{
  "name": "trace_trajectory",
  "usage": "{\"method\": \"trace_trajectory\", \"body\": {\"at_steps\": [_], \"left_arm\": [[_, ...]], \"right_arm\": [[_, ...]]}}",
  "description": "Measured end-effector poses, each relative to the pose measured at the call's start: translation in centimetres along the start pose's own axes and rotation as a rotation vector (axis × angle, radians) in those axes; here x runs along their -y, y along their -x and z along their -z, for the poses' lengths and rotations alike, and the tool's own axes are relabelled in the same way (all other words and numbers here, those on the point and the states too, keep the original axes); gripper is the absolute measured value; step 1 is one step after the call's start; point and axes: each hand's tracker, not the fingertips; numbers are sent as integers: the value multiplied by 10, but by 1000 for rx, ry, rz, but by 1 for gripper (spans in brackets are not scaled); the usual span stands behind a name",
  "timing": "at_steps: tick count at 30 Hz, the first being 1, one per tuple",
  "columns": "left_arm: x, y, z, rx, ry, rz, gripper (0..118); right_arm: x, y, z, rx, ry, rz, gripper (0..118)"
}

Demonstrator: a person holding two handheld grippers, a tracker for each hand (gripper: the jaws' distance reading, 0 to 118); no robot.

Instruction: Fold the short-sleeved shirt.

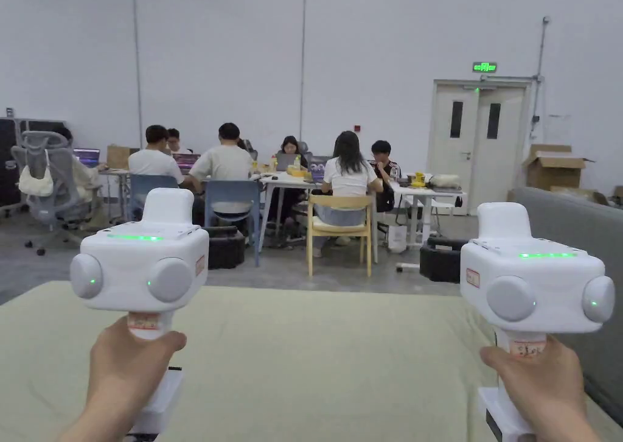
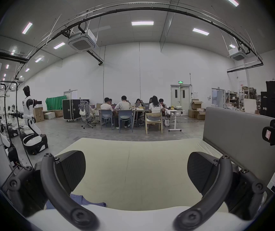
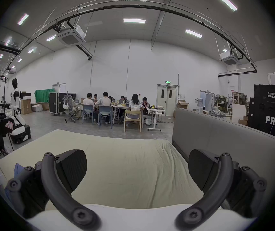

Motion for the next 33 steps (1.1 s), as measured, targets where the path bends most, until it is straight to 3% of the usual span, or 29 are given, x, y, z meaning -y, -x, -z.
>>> {"method": "trace_trajectory", "body": {"at_steps": [10,15,21,33], "left_arm": [[-2,5,-3,-2,-14,-51,118],[1,5,-4,30,-7,-59,118],[-1,-1,-7,6,-27,-3,118],[-7,-7,-9,26,-45,22,118]], "right_arm": [[5,1,0,-2,1,-21,118],[5,-2,0,-14,2,20,118],[7,-1,0,-5,1,-16,118],[8,-6,1,-13,9,14,118]]}}
